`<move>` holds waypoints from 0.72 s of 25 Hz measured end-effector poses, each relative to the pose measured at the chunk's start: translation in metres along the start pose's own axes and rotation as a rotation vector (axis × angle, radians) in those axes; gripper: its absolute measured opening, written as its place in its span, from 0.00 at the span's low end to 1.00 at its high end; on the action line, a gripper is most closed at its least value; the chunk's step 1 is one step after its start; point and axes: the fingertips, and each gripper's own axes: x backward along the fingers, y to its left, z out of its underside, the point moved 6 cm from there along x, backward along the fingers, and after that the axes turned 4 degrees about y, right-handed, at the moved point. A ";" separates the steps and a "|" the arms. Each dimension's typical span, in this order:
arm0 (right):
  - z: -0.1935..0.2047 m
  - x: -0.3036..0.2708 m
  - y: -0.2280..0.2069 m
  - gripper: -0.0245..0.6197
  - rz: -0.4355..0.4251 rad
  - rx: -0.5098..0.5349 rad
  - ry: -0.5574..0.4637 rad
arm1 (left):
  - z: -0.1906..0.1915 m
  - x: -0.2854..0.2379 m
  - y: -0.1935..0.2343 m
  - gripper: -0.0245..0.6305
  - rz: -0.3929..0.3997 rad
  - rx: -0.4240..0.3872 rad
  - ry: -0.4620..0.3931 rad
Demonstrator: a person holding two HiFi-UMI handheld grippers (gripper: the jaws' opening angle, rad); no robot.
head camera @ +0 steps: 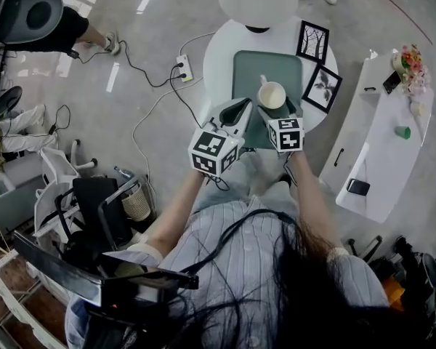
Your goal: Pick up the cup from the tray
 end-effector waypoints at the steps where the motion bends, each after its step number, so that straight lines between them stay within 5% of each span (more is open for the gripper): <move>1: -0.001 -0.002 -0.001 0.63 0.004 0.000 -0.004 | 0.001 0.000 0.002 0.06 -0.001 -0.001 0.005; 18: -0.010 -0.030 -0.001 0.70 0.093 0.038 -0.089 | 0.018 0.004 0.018 0.06 -0.015 0.031 0.034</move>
